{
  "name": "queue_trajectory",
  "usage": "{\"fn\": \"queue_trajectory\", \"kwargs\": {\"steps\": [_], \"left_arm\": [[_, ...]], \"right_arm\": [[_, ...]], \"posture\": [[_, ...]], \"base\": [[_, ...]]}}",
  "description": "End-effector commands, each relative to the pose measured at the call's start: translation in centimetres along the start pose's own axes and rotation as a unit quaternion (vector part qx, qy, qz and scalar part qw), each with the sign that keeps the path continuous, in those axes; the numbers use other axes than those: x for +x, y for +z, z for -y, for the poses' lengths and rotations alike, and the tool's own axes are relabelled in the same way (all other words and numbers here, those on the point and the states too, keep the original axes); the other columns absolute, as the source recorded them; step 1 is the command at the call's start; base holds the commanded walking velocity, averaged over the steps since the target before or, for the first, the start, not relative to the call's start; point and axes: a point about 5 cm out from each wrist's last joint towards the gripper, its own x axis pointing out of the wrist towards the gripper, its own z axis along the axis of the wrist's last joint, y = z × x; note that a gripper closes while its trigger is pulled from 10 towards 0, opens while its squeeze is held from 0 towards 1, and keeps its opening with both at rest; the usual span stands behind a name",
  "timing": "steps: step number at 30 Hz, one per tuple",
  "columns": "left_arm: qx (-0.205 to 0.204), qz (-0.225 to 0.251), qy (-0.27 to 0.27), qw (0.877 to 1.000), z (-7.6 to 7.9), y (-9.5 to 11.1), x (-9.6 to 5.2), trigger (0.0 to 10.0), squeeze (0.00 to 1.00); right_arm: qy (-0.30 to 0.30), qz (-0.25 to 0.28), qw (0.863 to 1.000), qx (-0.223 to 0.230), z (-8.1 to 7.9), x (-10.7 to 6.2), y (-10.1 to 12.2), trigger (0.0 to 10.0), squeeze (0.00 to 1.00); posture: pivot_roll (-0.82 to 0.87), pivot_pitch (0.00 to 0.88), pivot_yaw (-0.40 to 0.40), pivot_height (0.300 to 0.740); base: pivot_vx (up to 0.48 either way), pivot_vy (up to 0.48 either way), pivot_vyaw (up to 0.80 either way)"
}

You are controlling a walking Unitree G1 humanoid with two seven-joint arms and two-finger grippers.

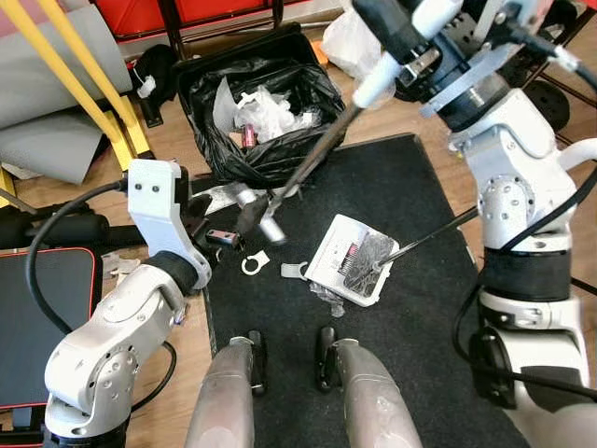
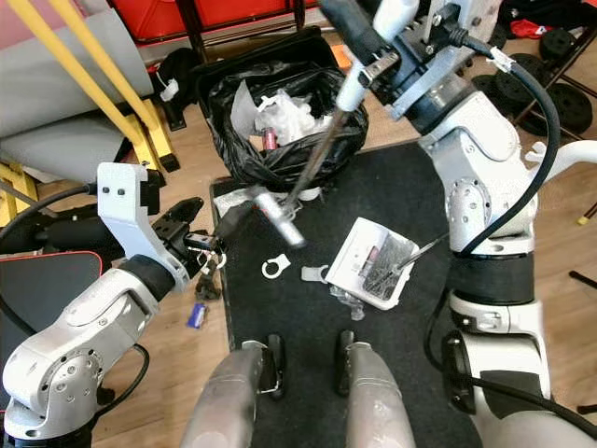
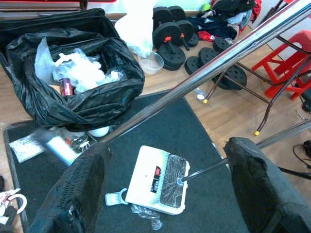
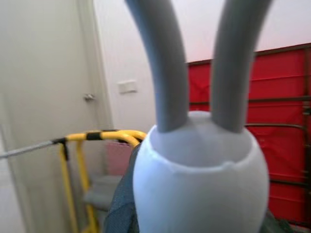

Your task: Sweep floor

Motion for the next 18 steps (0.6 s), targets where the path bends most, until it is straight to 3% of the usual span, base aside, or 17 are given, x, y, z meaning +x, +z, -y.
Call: {"fn": "queue_trajectory", "kwargs": {"steps": [1,6,11,18], "left_arm": [[-0.005,-0.01,-0.014,1.0,0.0,-0.6,-0.1,10.0,0.0],[-0.005,-0.009,-0.014,1.0,0.0,-0.6,0.0,10.0,0.0],[-0.007,-0.01,-0.014,1.0,-0.1,-0.8,0.0,10.0,0.0],[-0.008,-0.01,-0.015,1.0,-0.1,-0.8,0.1,10.0,0.0]], "right_arm": [[0.028,0.009,1.0,-0.002,-1.0,0.1,0.5,10.0,0.0],[0.039,-0.026,0.999,-0.026,-1.4,-0.1,-0.6,10.0,0.0],[0.021,-0.041,0.997,-0.062,-0.5,-0.3,-0.1,10.0,0.0],[0.024,-0.033,0.998,-0.045,-0.7,-0.3,0.1,10.0,0.0]], "posture": [[0.1,0.311,-0.042,0.74],[0.1,0.306,-0.041,0.74],[0.1,0.295,-0.04,0.74],[0.1,0.291,-0.042,0.74]], "base": [[0.0,0.0,0.0],[0.0,0.0,0.0],[0.0,0.0,0.0],[0.0,0.0,0.0]]}}
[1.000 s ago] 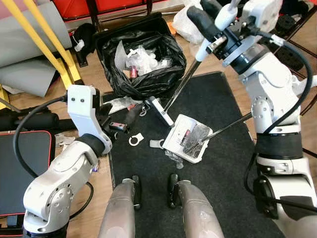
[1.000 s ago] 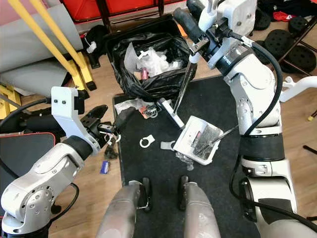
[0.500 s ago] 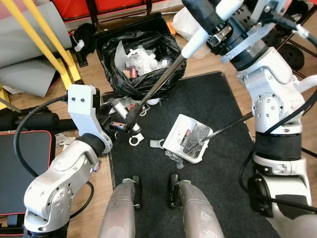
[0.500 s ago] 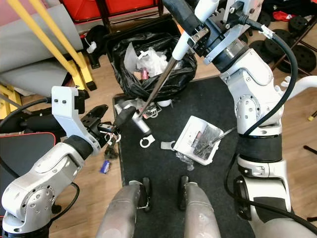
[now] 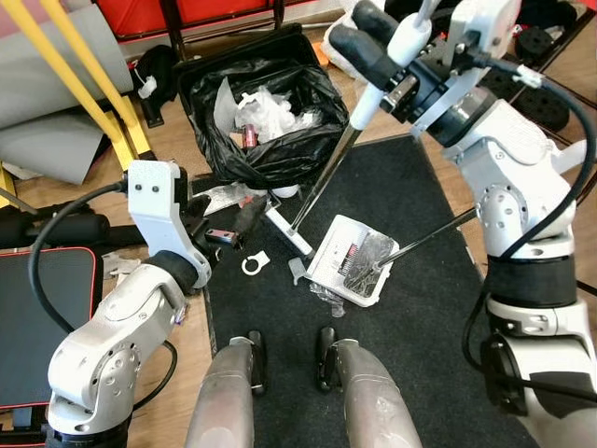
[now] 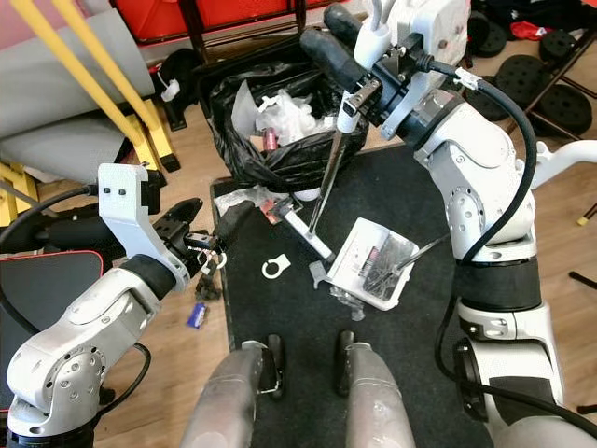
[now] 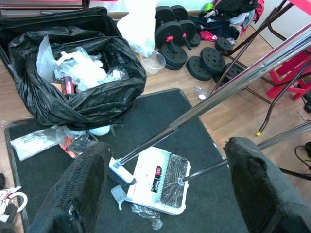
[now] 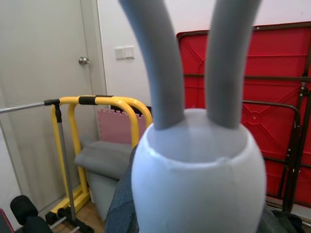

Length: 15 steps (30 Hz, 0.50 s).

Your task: Sweep floor

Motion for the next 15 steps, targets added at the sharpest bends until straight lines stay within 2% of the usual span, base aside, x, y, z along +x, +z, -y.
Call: {"fn": "queue_trajectory", "kwargs": {"steps": [1,9,15], "left_arm": [[-0.004,-0.008,-0.022,1.0,0.2,-0.5,-0.1,10.0,0.0],[-0.005,-0.007,-0.022,1.0,0.3,-0.5,-0.1,10.0,0.0],[-0.007,-0.007,-0.022,1.0,0.3,-0.5,-0.2,10.0,0.0]], "right_arm": [[0.023,0.044,0.999,0.009,-1.0,0.3,1.3,10.0,0.0],[0.034,0.062,0.997,0.03,-1.9,0.7,1.4,10.0,0.0],[0.042,0.06,0.995,0.067,-2.8,1.2,0.6,10.0,0.0]], "posture": [[0.1,0.291,-0.042,0.74],[0.1,0.298,-0.043,0.74],[0.1,0.303,-0.044,0.74]], "base": [[0.0,0.0,0.0],[0.0,0.0,0.0],[0.0,0.0,0.0]]}}
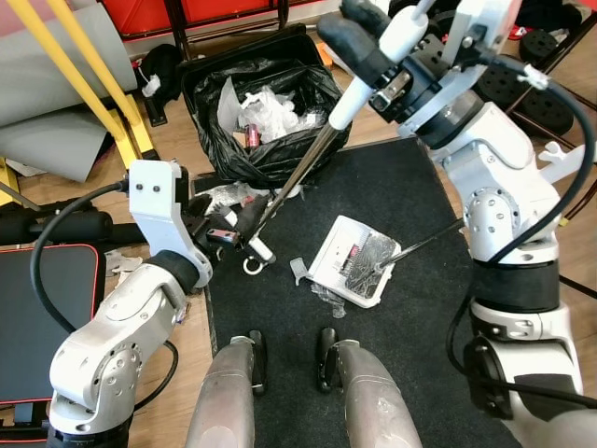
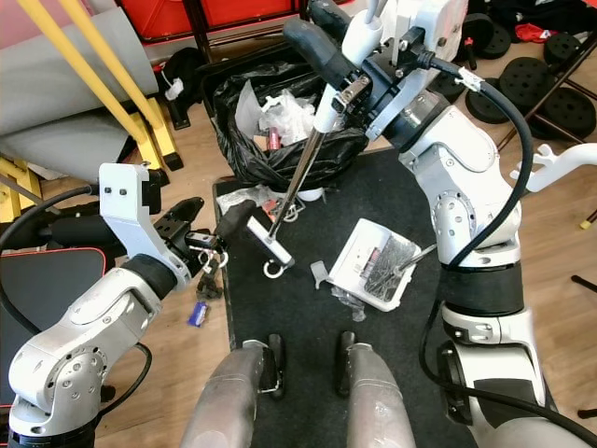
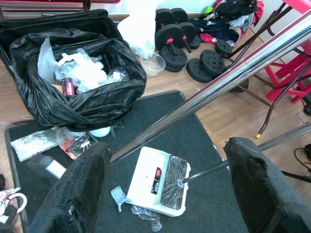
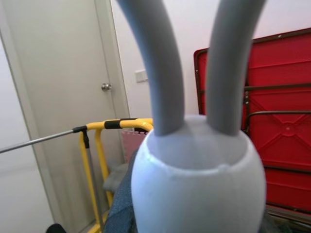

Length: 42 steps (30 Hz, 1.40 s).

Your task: Sweep floor

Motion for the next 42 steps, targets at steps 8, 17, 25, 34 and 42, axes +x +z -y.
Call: {"fn": "queue_trajectory", "kwargs": {"steps": [8,17,25,34,42], "left_arm": [[-0.005,-0.008,-0.019,1.0,0.2,-0.4,-0.3,10.0,0.0],[-0.004,-0.009,-0.02,1.0,0.1,-0.3,-0.3,10.0,0.0],[-0.003,-0.01,-0.02,1.0,0.1,-0.3,-0.3,10.0,0.0],[-0.003,-0.01,-0.019,1.0,0.1,-0.3,-0.2,10.0,0.0],[-0.004,-0.009,-0.019,1.0,0.1,-0.3,-0.2,10.0,0.0]], "right_arm": [[-0.031,-0.013,0.999,0.019,0.2,-1.0,-1.8,10.0,0.0],[-0.078,-0.049,0.996,0.009,1.2,-2.1,-3.0,10.0,0.0],[-0.121,-0.048,0.991,-0.028,2.3,-2.7,-2.4,10.0,0.0],[-0.147,-0.033,0.987,-0.059,3.3,-2.8,-1.1,10.0,0.0],[-0.16,-0.026,0.983,-0.085,3.8,-3.0,0.0,10.0,0.0]], "posture": [[0.1,0.31,-0.042,0.74],[0.1,0.314,-0.039,0.74],[0.1,0.316,-0.036,0.74],[0.1,0.314,-0.036,0.74],[0.1,0.312,-0.036,0.74]], "base": [[0.0,0.0,0.0],[0.0,0.0,0.0],[0.0,0.0,0.0],[0.0,0.0,0.0],[0.0,0.0,0.0]]}}
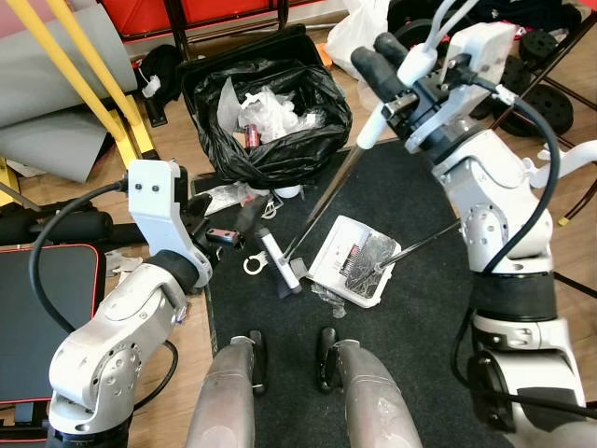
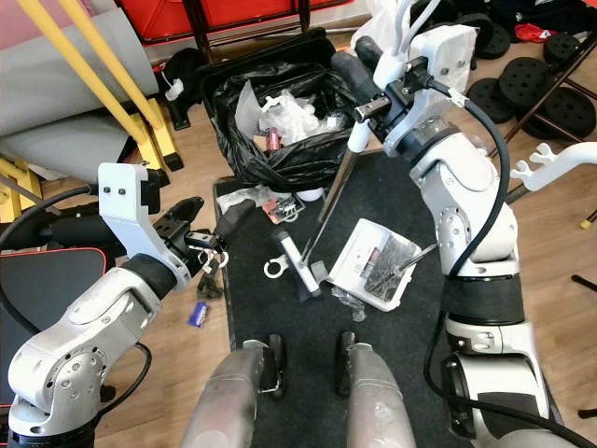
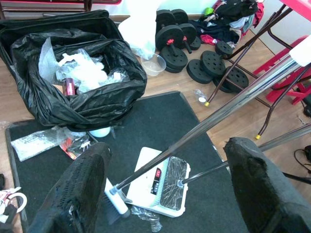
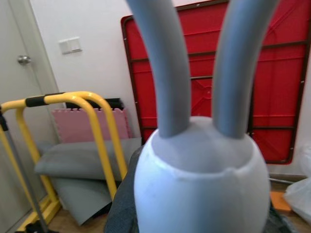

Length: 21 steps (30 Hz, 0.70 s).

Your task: Sweep floor

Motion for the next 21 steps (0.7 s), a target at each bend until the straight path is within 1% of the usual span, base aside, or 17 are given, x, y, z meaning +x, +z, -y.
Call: {"fn": "queue_trajectory", "kwargs": {"steps": [1,9,21], "left_arm": [[-0.002,-0.01,-0.018,1.0,0.1,-0.4,-0.1,10.0,0.0],[-0.001,-0.011,-0.019,1.0,0.1,-0.5,-0.1,10.0,0.0],[-0.001,-0.011,-0.021,1.0,0.1,-0.6,0.0,10.0,0.0]], "right_arm": [[-0.001,0.043,0.998,-0.035,0.2,0.0,2.1,10.0,0.0],[-0.009,0.058,0.997,-0.044,0.4,0.4,3.3,10.0,0.0],[-0.014,0.062,0.997,-0.038,0.4,0.5,3.7,10.0,0.0]], "posture": [[0.1,0.31,-0.035,0.74],[0.1,0.297,-0.035,0.74],[0.1,0.29,-0.035,0.74]], "base": [[0.0,0.0,0.0],[0.0,0.0,0.0],[0.0,0.0,0.0]]}}
